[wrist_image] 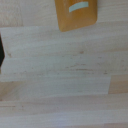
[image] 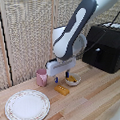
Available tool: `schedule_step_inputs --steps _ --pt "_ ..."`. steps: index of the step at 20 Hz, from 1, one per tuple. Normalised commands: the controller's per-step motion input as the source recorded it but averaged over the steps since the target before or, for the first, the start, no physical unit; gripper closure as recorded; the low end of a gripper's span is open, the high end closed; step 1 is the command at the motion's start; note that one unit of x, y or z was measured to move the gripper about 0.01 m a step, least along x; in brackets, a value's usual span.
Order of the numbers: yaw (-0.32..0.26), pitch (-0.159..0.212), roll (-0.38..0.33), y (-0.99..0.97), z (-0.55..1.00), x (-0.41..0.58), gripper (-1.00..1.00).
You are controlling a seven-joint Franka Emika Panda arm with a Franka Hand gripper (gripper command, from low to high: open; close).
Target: Bring your hand's grasp to the bread. Hold the bread tenderly using the grip of your hand. Carefully pick up the bread and hover it over the white plate. Politely place it atop the plate.
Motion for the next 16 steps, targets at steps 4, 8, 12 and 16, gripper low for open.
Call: schedule_step_inputs --steps 4,8,12,16 --pt "0.116 0.008 -0.077 0.09 -0.4 -0.011 -1.0" --pt "0.182 -0.043 -0.085 0.0 -0.32 0.088 -1.0" --pt "0.217 -0.114 -0.039 -0.16 -0.12 0.283 -1.0" --pt "0.199 -0.065 0.0 -0.31 0.0 0.231 -1.0"
